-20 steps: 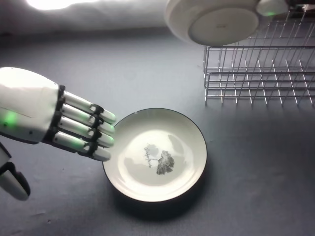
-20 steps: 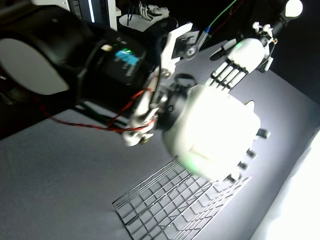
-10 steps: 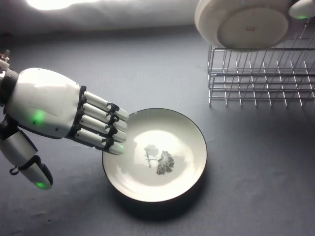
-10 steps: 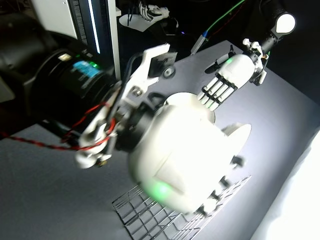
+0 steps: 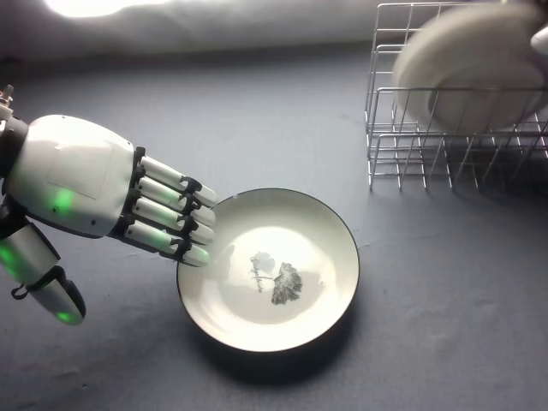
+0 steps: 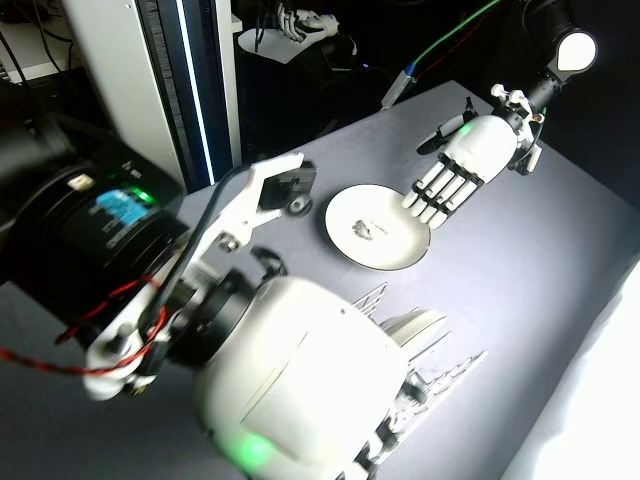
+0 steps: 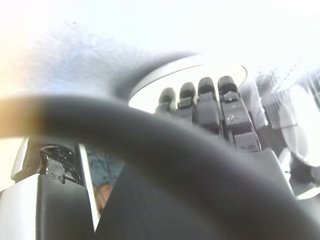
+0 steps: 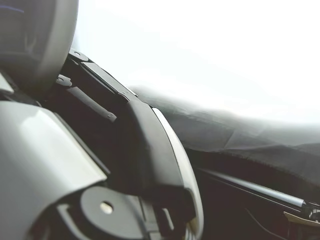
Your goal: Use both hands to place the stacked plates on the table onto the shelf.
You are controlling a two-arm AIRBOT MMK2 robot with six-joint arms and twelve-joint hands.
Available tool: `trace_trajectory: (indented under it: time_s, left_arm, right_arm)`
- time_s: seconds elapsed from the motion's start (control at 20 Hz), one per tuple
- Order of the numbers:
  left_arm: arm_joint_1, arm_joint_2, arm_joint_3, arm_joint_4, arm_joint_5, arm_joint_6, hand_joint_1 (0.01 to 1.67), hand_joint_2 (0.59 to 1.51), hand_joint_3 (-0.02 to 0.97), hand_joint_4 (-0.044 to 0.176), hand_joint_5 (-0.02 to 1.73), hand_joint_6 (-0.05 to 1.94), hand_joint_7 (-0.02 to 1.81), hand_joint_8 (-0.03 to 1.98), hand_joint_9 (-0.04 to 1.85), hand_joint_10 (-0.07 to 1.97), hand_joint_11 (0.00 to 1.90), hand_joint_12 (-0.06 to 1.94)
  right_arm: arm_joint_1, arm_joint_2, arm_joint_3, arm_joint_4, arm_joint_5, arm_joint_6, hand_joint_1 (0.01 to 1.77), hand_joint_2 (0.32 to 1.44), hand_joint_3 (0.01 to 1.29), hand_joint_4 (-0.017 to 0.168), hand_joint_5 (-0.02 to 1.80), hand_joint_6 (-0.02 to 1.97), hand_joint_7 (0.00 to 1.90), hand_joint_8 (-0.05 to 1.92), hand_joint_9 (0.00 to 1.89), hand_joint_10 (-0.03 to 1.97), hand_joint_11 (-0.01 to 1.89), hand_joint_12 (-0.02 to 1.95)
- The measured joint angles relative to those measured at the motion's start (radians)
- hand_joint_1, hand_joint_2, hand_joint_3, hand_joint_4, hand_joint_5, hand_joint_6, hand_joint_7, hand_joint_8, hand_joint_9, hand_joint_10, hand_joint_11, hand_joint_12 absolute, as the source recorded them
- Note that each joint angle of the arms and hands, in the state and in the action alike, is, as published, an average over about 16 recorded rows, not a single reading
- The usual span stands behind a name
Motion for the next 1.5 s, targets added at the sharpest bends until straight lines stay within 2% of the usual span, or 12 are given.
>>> trace_trajectory:
  time_s: [0.35, 0.5, 0.65, 0.85, 1.15, 1.3, 1.5]
  left_arm:
    - [0.012, 0.0, 0.0, 0.0, -0.01, 0.01, 0.02, 1.121, 0.006, 0.002, 0.02, 0.01, 0.01, 0.01, 0.02, 0.0, 0.01, -0.01]
    - [0.019, 0.0, -0.003, -0.001, -0.011, 0.014, 0.02, 1.119, 0.006, 0.002, 0.02, 0.01, 0.01, 0.01, 0.02, 0.0, 0.01, -0.01]
    - [0.028, 0.0, -0.006, -0.002, -0.009, 0.02, 0.02, 1.116, 0.006, 0.001, 0.02, 0.01, 0.01, 0.01, 0.02, 0.0, 0.01, -0.01]
    - [0.041, 0.0, -0.01, -0.007, -0.005, 0.029, 0.02, 1.112, 0.006, -0.001, 0.01, 0.0, 0.01, 0.01, 0.02, 0.0, 0.01, -0.01]
    - [0.075, -0.002, -0.016, -0.03, 0.006, 0.049, 0.02, 1.107, 0.006, -0.005, 0.0, -0.01, 0.02, 0.01, 0.02, 0.01, 0.01, -0.01]
    - [0.1, -0.003, -0.023, -0.053, 0.015, 0.059, 0.02, 1.107, 0.006, -0.007, 0.0, -0.02, 0.01, 0.01, 0.02, 0.01, 0.01, -0.01]
    - [0.135, -0.003, -0.034, -0.084, 0.029, 0.069, 0.02, 1.11, 0.006, -0.008, -0.01, -0.02, 0.01, 0.0, 0.01, 0.0, 0.01, 0.0]
  right_arm:
    - [-0.008, -0.001, -0.018, -0.06, 0.053, -0.002, 1.15, 1.09, 0.01, -0.004, 0.52, 0.21, 0.61, 0.17, 0.51, 0.33, 0.16, 1.26]
    - [-0.005, -0.006, -0.038, -0.139, 0.106, -0.002, 1.07, 1.08, 0.01, -0.003, 0.38, 0.05, 0.46, 0.02, 0.39, 0.14, 0.05, 1.12]
    - [-0.008, -0.014, -0.058, -0.253, 0.181, -0.005, 1.01, 1.05, 0.01, -0.002, 0.28, 0.03, 0.34, 0.01, 0.29, 0.09, 0.02, 0.88]
    - [-0.026, -0.026, -0.083, -0.446, 0.311, -0.016, 0.95, 1.0, 0.01, 0.001, 0.16, 0.02, 0.2, 0.01, 0.17, 0.05, 0.01, 0.55]
    - [-0.099, -0.045, -0.099, -0.752, 0.52, -0.041, 0.84, 0.91, 0.01, 0.004, 0.03, 0.02, 0.04, 0.01, 0.04, 0.02, 0.01, 0.1]
    - [-0.138, -0.05, -0.1, -0.859, 0.597, -0.058, 0.82, 0.88, 0.01, 0.005, 0.02, 0.02, 0.02, 0.01, 0.02, 0.02, 0.01, 0.02]
    - [-0.176, -0.055, -0.102, -0.952, 0.659, -0.077, 0.84, 0.86, 0.01, 0.005, 0.02, 0.02, 0.02, 0.01, 0.02, 0.02, 0.01, 0.01]
